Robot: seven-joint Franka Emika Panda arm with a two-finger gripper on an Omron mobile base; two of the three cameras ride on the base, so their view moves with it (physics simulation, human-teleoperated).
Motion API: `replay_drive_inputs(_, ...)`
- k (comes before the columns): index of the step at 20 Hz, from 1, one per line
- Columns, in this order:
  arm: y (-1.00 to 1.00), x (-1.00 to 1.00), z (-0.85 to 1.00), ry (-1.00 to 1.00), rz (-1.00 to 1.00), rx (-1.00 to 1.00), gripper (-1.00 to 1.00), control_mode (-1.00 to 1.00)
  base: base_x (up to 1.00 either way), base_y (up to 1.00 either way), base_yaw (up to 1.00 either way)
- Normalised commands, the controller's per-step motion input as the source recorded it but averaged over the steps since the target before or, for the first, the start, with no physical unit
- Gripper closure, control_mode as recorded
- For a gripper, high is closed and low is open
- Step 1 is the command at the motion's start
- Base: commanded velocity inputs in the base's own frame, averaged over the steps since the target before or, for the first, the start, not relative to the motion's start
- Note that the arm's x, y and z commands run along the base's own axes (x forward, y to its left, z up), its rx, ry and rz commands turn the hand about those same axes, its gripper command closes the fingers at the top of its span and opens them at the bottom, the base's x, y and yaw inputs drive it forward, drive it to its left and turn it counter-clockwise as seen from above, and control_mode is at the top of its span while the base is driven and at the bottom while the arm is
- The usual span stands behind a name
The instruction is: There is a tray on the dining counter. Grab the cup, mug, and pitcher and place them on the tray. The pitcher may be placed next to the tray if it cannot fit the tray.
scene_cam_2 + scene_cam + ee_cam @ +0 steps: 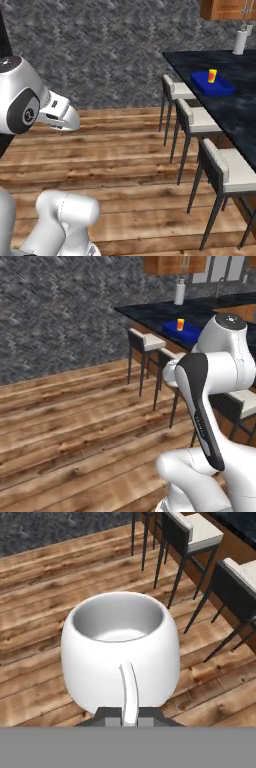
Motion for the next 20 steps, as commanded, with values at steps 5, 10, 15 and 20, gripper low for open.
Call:
replay_drive_inputs(5,0.00,0.00,0.00,0.00,0.00,0.00,1.00,1.00,1.00,0.66,-0.28)
replay_drive_inputs(10,0.00,0.00,0.00,0.00,0.00,0.00,1.00,1.00,1.00,0.55,-0.31)
replay_drive_inputs(15,0.00,0.00,0.00,0.00,0.00,0.00,1.00,1.00,1.00,0.50,-0.34)
replay_drive_inputs(20,0.00,0.00,0.00,0.00,0.00,0.00,1.00,1.00,1.00,0.46,-0.41)
